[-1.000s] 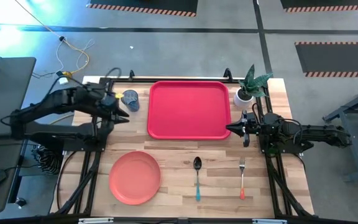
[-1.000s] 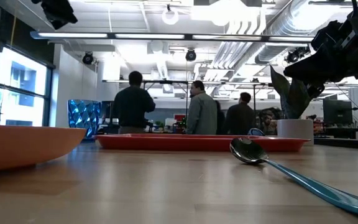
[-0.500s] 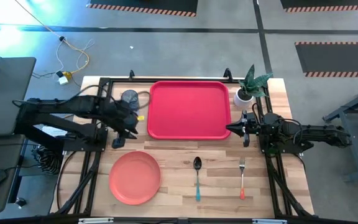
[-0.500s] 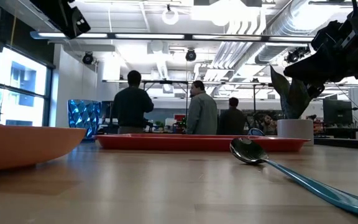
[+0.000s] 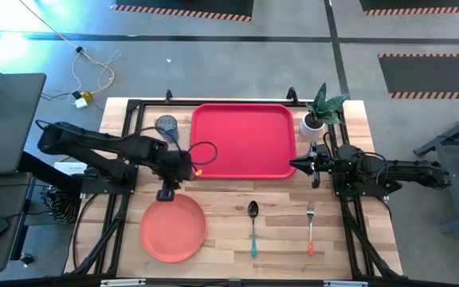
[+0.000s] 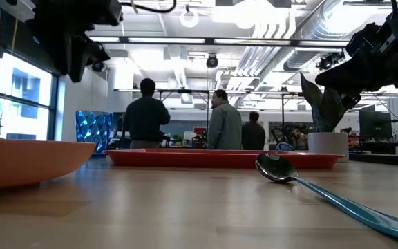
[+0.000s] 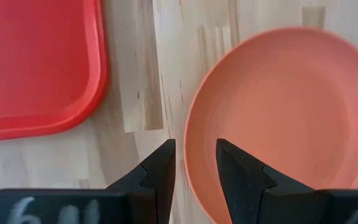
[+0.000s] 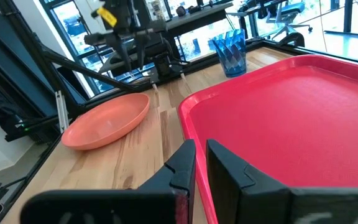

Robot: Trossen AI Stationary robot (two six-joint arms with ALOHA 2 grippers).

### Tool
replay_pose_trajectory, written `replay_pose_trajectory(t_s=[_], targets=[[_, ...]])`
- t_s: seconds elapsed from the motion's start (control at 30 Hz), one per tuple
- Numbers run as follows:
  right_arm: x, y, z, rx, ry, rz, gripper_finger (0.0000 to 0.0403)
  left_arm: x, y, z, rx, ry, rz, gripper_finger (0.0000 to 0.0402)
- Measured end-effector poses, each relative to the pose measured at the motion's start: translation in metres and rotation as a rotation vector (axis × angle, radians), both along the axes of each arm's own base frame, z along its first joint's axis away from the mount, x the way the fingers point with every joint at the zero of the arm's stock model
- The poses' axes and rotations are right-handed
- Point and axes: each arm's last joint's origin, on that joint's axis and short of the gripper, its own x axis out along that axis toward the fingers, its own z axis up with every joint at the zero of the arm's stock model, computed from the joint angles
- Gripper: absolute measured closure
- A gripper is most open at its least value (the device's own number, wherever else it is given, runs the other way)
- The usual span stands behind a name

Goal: Pick and place plate/cup/fork/spoon on tray
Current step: Put the orange plate on the red tray

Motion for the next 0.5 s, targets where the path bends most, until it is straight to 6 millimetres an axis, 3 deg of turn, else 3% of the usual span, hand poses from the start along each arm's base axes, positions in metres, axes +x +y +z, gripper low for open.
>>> replay_pose_trajectory(t_s=[0.5], targets=[[0.0, 0.0, 0.0, 0.0, 0.0, 0.0, 0.0373, 0.025, -0.014, -0.041, 0.027, 0.162, -0.067, 0.0296]])
